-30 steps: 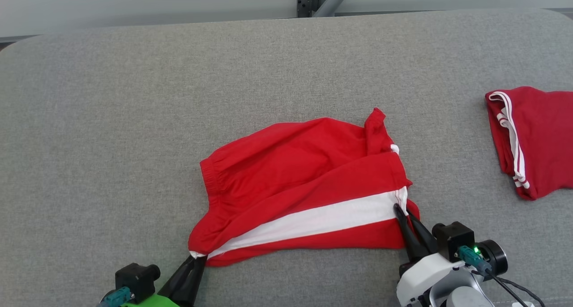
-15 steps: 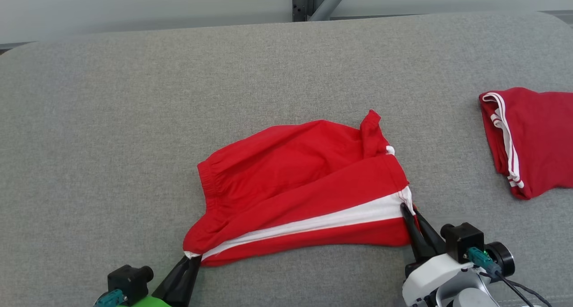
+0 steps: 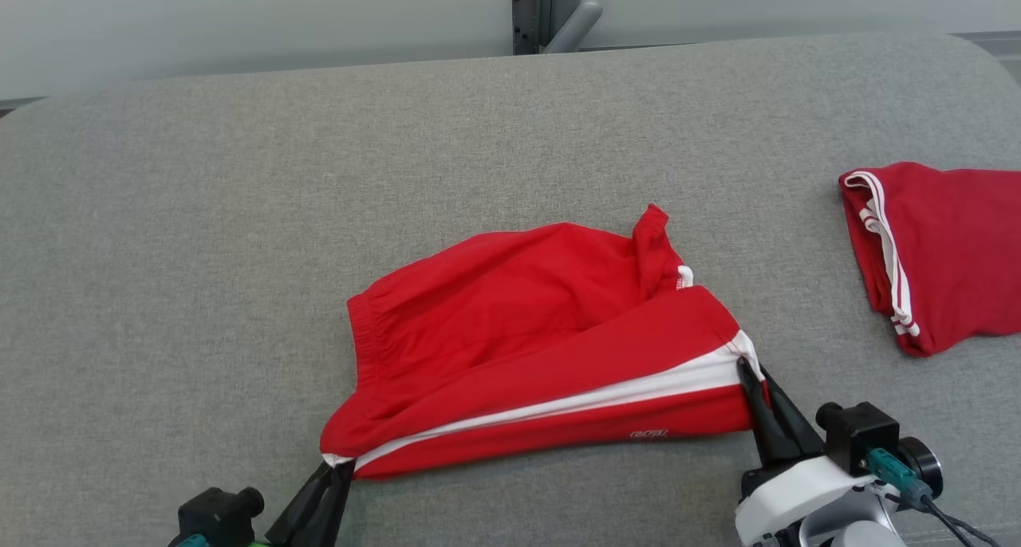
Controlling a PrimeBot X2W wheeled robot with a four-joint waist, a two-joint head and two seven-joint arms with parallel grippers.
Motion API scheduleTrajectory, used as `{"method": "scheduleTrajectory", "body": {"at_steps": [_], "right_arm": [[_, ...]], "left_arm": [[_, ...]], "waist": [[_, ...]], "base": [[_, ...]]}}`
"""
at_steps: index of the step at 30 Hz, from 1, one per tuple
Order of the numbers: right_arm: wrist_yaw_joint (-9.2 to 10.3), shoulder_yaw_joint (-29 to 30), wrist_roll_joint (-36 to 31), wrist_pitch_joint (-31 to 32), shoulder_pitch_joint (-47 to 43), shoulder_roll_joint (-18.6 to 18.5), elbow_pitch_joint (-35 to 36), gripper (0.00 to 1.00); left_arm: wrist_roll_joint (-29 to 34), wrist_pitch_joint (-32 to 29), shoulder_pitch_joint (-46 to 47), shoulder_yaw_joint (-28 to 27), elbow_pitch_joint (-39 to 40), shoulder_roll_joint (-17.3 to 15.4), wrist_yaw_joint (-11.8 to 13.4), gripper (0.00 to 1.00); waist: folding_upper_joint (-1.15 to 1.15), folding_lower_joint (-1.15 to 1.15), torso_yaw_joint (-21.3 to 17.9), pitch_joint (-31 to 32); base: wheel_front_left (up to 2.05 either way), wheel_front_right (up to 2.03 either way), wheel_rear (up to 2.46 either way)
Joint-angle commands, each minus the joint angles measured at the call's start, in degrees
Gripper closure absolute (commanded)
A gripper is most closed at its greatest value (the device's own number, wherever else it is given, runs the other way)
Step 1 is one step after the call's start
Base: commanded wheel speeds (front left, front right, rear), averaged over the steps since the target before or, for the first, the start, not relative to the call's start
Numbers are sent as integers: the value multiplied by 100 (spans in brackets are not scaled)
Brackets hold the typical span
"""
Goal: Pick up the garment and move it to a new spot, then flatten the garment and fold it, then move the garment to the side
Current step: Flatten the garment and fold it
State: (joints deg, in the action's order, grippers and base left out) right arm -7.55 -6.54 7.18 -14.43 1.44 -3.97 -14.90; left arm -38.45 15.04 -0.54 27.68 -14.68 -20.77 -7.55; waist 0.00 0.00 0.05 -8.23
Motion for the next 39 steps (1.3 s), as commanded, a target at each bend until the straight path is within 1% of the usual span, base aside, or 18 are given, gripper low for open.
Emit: {"method": "scheduleTrajectory", "body": {"at_steps": [1,5,7,11,13,15,17,18,19,21,23,25,29,30,32,34,37,39], "right_arm": [[13,47,58,14,-41,-38,54,100],[13,82,431,171,-95,-53,590,100],[12,93,648,355,-108,-123,974,100],[13,87,1177,909,75,-317,1980,100],[12,74,1527,1235,390,-374,2477,100],[10,93,1765,1562,915,-522,2805,100],[8,106,1933,1850,1655,-587,2898,100],[8,108,2027,1981,2072,-571,2876,100],[7,108,2114,2110,2512,-534,2789,100],[8,139,1988,2299,3479,-613,2544,100],[7,150,1983,2452,4401,-459,2147,100],[7,143,1817,2515,5334,-396,1685,100],[7,362,1696,2320,6891,-64,404,100],[7,411,1591,2157,7248,-8,71,100],[8,618,1486,1772,7854,55,-614,100],[7,767,1472,1310,8452,86,-1222,100],[7,630,1555,641,9234,109,-1955,100],[7,551,1627,281,9651,92,-2316,100]], "left_arm": [[46,16,-56,-59,38,-51,15,100],[165,16,-195,-157,619,-200,15,100],[178,16,-234,-194,991,-349,15,100],[173,-311,8,-346,2100,-675,79,100],[148,-647,288,-443,2715,-891,97,100],[84,-1004,774,-584,3211,-1076,90,100],[8,-1345,1448,-721,3519,-1232,67,100],[-106,-1494,1841,-765,3596,-1235,55,100],[-232,-1631,2272,-798,3595,-1230,47,100],[-375,-1889,3228,-782,3394,-1244,22,100],[-499,-2077,4205,-673,3029,-1173,7,100],[-579,-2222,5129,-480,2538,-1091,6,100],[-629,-2172,6761,-207,1294,-924,7,100],[-645,-2123,7098,-110,959,-868,7,100],[-444,-1999,7734,158,280,-891,6,100],[-284,-1816,8308,414,-369,-820,11,100],[-114,-1384,9036,712,-1167,-703,12,100],[-91,-969,9424,770,-1543,-624,12,100]], "waist": [[0,0,-12,26],[0,0,-9,71],[0,0,6,58],[0,0,47,-129],[0,0,51,-358],[0,0,52,-696],[0,0,61,-1091],[0,0,84,-1302],[0,0,112,-1514],[0,0,189,-1930],[0,0,254,-2301],[0,0,299,-2625],[0,0,282,-3077],[0,0,263,-3165],[0,0,207,-3275],[0,0,170,-3358],[0,0,163,-3497],[0,0,127,-3606]], "base": [[0,0,0],[0,0,0],[0,0,0],[0,0,0],[0,0,0],[0,0,0],[0,0,0],[0,0,0],[0,0,0],[0,0,0],[0,0,0],[0,0,0],[0,0,0],[0,0,0],[0,0,0],[0,0,0],[0,0,0],[0,0,0]]}}
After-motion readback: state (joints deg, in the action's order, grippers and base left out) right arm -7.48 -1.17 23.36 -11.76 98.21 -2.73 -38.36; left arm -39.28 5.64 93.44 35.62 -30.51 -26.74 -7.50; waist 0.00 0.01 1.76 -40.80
